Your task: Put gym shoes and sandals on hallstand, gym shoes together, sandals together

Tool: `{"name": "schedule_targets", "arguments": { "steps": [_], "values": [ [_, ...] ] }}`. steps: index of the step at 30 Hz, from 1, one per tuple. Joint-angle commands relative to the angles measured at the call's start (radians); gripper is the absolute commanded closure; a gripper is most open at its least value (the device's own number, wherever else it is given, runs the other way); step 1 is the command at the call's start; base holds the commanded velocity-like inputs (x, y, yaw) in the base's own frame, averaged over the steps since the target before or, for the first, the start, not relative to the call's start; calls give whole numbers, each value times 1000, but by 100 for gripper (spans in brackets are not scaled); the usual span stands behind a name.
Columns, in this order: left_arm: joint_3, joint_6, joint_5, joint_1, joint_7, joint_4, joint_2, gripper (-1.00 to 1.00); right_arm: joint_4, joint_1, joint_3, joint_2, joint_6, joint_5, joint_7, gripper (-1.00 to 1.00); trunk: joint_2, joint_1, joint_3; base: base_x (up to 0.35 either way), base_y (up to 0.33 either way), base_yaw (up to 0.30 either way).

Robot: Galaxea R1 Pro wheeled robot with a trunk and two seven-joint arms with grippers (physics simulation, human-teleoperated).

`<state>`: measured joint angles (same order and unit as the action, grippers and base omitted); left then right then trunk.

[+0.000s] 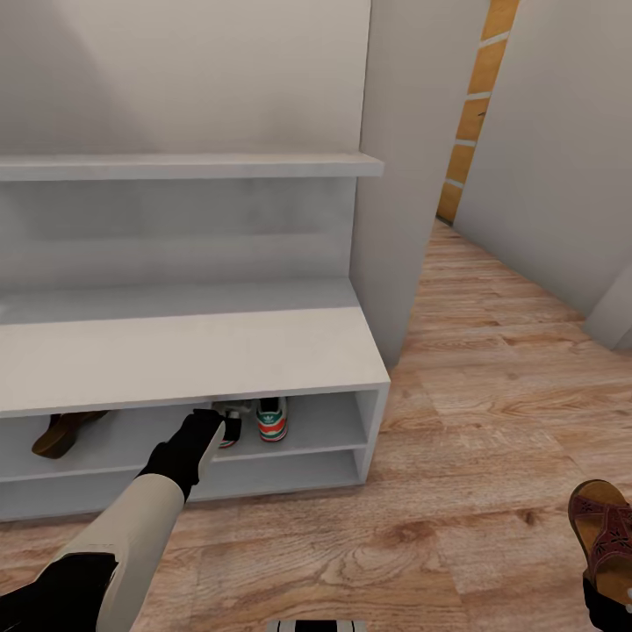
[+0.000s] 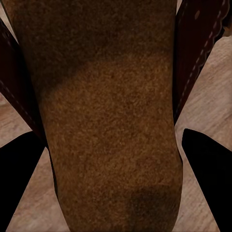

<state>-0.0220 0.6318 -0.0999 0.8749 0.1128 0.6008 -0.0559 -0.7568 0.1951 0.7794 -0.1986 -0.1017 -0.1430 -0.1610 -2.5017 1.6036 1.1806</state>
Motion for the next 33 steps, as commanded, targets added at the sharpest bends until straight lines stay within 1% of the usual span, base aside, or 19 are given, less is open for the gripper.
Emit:
{"name": "schedule_targets", "arguments": {
  "steps": [1, 7, 8, 28, 33],
  "values": [
    [-3, 5, -11, 0, -4, -15, 0, 100, 1, 1, 6, 1, -4, -10, -8, 100, 0, 0, 1, 0, 0, 0],
    [-3, 5, -10, 0, -10, -15, 1, 100, 1, 1, 6, 1, -4, -10, -8, 100, 0, 0, 1, 0, 0, 0],
    [-3, 5, -10, 0, -11, -15, 1, -100, 1, 1, 6, 1, -4, -10, -8, 100, 0, 0, 1, 0, 0, 0],
    [-1, 3, -11, 0, -13, -15, 5, -100, 1, 1, 6, 1, -4, -10, -8, 100, 0, 0, 1, -2, 0, 0],
    [0, 3, -11, -1, -13, -15, 5, -100, 1, 1, 6, 1, -4, -10, -8, 100, 0, 0, 1, -238, 0, 0]
  ]
}}
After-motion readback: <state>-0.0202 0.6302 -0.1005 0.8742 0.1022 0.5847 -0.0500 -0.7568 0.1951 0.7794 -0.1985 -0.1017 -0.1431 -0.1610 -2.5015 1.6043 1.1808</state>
